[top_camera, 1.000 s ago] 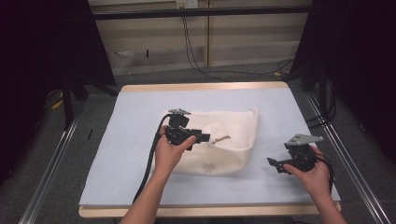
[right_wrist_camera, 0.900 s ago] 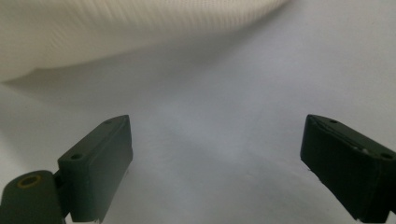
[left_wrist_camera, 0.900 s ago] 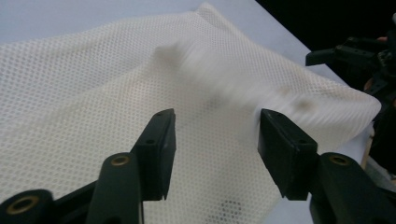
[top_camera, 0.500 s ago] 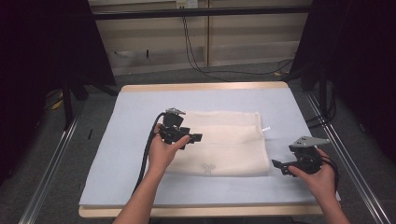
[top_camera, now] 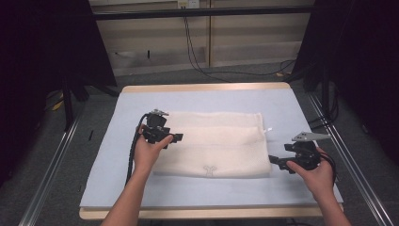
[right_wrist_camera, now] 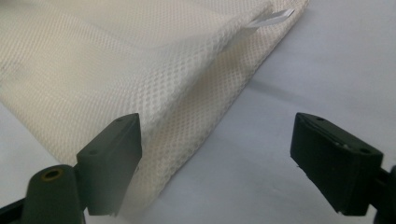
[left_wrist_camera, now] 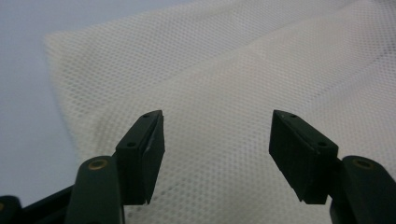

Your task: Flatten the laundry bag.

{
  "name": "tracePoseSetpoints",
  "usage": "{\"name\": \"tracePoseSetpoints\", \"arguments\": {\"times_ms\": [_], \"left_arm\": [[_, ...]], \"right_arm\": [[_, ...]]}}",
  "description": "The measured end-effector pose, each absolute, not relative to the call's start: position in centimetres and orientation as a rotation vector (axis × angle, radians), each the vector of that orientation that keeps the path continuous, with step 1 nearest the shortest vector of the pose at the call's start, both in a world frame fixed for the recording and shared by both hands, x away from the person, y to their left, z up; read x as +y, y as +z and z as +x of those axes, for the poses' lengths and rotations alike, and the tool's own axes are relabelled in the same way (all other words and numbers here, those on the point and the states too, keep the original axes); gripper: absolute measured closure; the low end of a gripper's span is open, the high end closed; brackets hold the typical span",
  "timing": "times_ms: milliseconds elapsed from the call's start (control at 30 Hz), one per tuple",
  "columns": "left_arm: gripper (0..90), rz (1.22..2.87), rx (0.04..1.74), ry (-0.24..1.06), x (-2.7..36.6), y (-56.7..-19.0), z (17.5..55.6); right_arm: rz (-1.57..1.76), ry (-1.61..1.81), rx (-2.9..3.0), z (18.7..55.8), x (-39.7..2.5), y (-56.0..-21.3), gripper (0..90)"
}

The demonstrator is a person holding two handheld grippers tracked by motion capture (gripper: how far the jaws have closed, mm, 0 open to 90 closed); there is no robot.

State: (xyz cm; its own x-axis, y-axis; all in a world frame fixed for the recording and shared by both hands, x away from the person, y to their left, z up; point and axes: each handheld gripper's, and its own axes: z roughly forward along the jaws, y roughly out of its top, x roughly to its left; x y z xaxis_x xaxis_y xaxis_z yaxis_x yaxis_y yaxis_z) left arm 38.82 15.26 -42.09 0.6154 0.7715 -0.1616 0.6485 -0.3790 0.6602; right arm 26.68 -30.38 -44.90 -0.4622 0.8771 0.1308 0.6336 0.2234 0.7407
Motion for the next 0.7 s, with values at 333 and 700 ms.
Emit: {"name": "tracePoseSetpoints", "arguments": {"times_ms": [333, 700], "left_arm": [[38.4, 2.152, 1.198, 0.224, 18.6, -43.5, 39.7], [39.8, 2.140, 1.277, 0.106, 20.2, -46.5, 38.7]], "right_arm": [[1.416, 1.140, 2.240, 28.1, -28.6, -45.2, 23.4], [1.452, 1.039, 2.326, 28.2, -27.0, -47.1, 35.4]]}}
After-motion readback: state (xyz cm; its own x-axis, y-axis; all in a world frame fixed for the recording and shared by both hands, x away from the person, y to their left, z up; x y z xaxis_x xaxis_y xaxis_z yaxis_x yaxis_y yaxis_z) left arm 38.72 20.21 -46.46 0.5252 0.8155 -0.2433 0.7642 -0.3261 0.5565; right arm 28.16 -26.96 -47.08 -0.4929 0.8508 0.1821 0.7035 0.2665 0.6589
